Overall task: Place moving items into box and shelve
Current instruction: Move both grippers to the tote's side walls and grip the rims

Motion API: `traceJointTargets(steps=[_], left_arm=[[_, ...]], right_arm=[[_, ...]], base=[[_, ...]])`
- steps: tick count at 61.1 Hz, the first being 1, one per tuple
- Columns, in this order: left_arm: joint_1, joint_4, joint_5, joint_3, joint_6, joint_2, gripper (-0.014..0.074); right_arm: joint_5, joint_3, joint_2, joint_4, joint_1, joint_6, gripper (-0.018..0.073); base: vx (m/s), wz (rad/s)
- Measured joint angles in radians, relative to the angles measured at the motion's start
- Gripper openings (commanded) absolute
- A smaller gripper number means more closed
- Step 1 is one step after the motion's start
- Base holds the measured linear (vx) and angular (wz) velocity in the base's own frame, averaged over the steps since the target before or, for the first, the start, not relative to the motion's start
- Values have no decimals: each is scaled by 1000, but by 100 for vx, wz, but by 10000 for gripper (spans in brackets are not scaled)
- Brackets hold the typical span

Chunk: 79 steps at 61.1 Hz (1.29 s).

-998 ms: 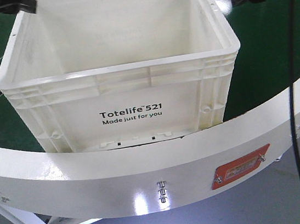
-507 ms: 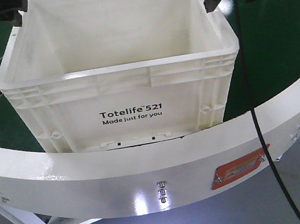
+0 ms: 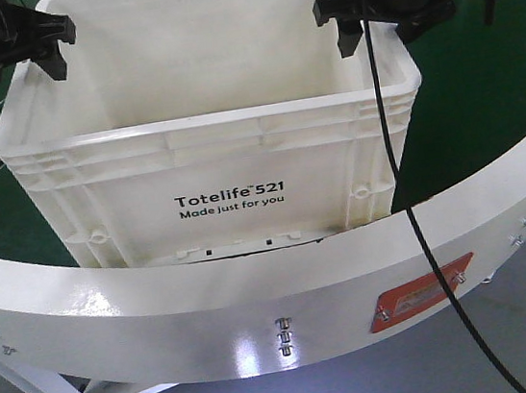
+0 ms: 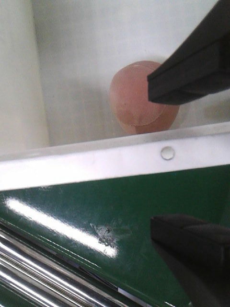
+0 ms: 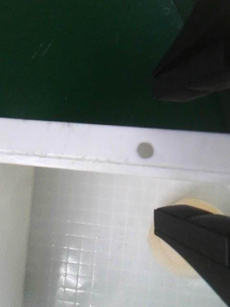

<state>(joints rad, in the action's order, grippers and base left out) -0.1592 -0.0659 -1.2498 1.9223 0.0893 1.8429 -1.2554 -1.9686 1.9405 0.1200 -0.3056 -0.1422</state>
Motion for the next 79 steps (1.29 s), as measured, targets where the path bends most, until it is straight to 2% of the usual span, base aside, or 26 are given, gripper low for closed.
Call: traceJointTargets(steps=[19, 43, 57, 64, 79], left_arm=[[0, 38, -3, 0, -12, 0, 587], [0, 39, -4, -26, -21, 6, 587], [0, 39, -4, -33, -22, 29, 585], [0, 39, -3, -33, -22, 29, 548], [0, 39, 2, -33, -22, 29, 363]], right_arm=[[10, 0, 23, 0, 0, -16, 503], [14, 0, 23, 4, 0, -20, 500], [11, 0, 23, 9, 0, -21, 452], [11, 0, 23, 11, 0, -23, 406], [11, 0, 23, 9, 0, -28, 287]], base=[[0, 0], [0, 0], [0, 0], [0, 0], [0, 0]])
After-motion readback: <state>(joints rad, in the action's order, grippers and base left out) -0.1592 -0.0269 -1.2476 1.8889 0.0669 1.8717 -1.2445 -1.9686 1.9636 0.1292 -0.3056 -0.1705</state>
